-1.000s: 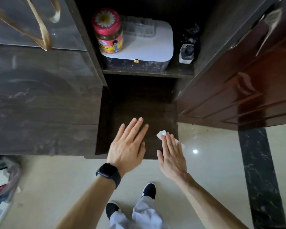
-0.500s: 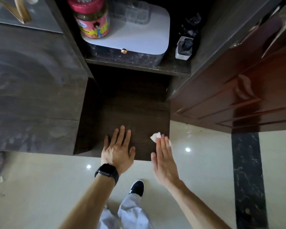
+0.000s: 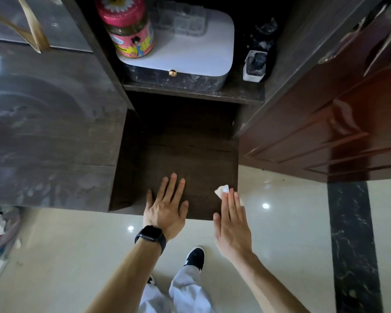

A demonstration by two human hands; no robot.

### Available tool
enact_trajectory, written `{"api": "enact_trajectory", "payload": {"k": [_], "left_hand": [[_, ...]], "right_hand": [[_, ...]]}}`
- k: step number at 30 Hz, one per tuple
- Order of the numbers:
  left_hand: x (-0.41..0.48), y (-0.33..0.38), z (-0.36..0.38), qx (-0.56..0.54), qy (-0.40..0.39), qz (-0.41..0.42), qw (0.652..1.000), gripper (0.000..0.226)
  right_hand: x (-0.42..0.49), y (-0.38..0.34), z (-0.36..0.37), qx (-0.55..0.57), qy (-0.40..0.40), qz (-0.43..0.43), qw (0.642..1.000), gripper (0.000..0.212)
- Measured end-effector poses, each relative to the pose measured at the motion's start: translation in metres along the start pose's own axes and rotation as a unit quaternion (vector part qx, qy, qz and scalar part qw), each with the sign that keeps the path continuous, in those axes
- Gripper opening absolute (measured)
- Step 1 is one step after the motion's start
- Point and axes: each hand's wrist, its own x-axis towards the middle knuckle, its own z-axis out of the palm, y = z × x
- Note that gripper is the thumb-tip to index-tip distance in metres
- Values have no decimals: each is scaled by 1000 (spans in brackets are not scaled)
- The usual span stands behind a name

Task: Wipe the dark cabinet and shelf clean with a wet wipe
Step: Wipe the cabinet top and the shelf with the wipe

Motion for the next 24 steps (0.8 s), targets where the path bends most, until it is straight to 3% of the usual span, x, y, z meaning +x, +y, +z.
{"api": "enact_trajectory", "payload": {"k": [7, 14, 19, 24], "left_hand": [[1, -7, 16, 2, 27, 8, 1000, 62], [-1, -6, 8, 1, 1, 11, 1000, 63], [2, -8, 11, -7, 4, 11, 1000, 63], [0, -8, 12, -5, 18, 21, 1000, 64]], "right_hand": [[65, 1, -15, -19, 36, 6, 999, 61], [8, -6, 1, 15, 6, 43, 999, 64], [58, -11, -24, -10, 183, 45, 982, 47], [20, -15, -10, -28, 178, 81, 980, 45]]}}
